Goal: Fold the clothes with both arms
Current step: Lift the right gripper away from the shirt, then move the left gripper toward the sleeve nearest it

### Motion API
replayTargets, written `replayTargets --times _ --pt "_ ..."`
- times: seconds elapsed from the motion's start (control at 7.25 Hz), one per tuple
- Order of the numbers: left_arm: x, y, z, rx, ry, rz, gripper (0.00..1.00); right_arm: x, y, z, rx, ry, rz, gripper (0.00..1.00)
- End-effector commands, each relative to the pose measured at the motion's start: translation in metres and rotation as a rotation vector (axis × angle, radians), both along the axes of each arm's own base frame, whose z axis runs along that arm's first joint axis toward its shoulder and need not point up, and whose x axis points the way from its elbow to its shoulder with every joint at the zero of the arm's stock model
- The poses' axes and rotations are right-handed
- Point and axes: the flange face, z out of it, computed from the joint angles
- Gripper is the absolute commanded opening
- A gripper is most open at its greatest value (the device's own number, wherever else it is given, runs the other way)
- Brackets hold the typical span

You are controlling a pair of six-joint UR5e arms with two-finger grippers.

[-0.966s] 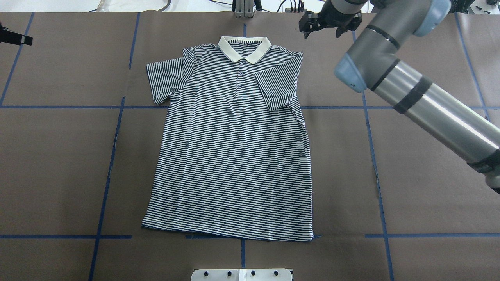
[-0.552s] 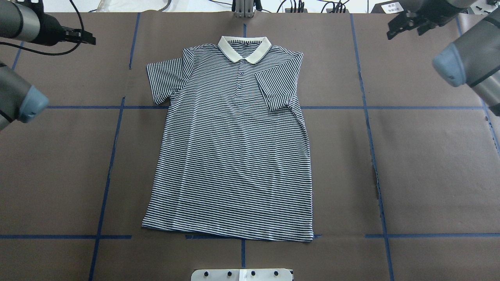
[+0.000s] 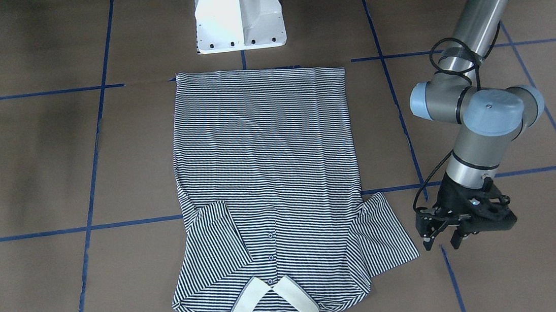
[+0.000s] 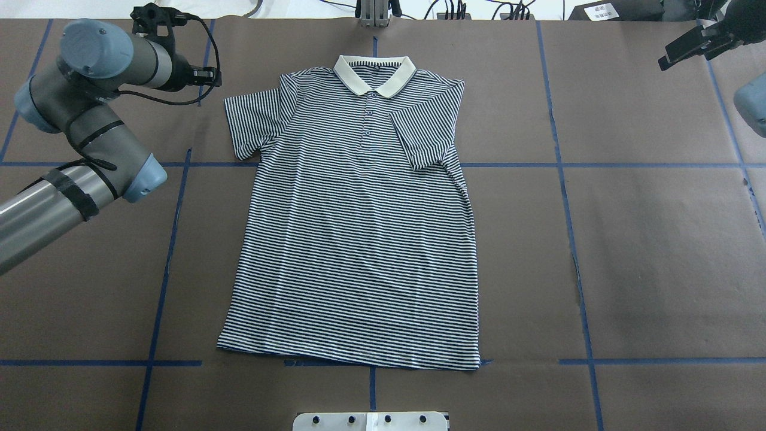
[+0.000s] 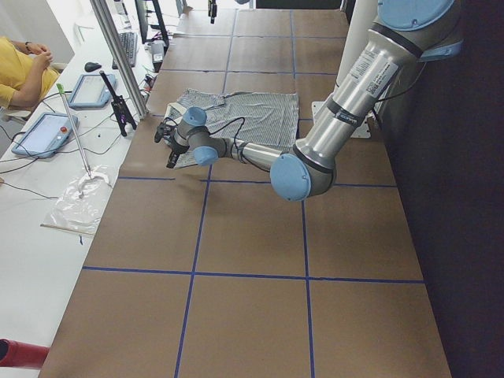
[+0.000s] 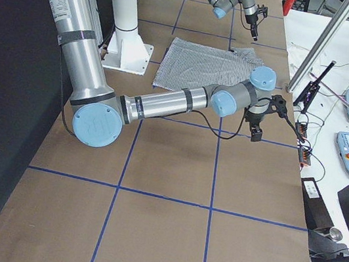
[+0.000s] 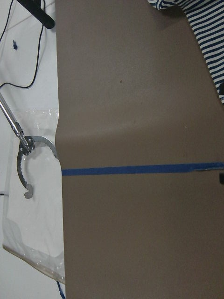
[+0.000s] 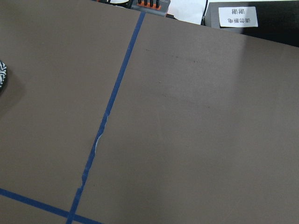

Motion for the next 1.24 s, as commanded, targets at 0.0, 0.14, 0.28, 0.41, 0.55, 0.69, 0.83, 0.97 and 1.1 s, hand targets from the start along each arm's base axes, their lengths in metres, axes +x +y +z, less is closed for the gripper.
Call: replayTargets --times 0.0,0.14,0.28,0.41,0.55,0.69,0.83,0.97,1.1 --pt "0.023 0.003 0.004 0.004 0.003 0.014 0.59 0.001 0.002 0.004 -0.004 0.003 0.0 1.0" --pt "0.027 -0.002 0.005 -0.002 -0.002 0.014 0.57 0.002 0.002 0.006 -0.007 0.005 0.001 1.0" --pt "0.028 -0.003 0.004 -0.004 -0.003 0.014 0.56 0.002 0.002 0.006 -0.004 0.008 0.003 1.0" --pt "0.032 -0.008 0.002 -0.008 -0.005 0.015 0.54 0.002 0.001 0.005 -0.003 0.008 0.003 1.0" --pt "0.035 -0.012 0.004 -0.009 -0.006 0.015 0.53 0.001 0.001 0.006 -0.005 0.011 0.003 1.0" --pt "0.038 -0.013 0.009 -0.008 -0.004 0.016 0.53 0.001 0.001 0.006 -0.004 0.012 0.004 1.0" --pt "0.038 -0.013 0.011 -0.009 -0.006 0.017 0.53 0.001 0.001 0.006 -0.004 0.015 0.006 1.0" --pt "0.04 -0.011 0.013 -0.012 -0.009 0.02 0.52 0.001 0.001 0.006 -0.004 0.015 0.006 1.0" --pt "0.042 -0.01 0.012 -0.012 -0.008 0.022 0.52 0.001 0.001 0.006 -0.003 0.016 0.007 1.0"
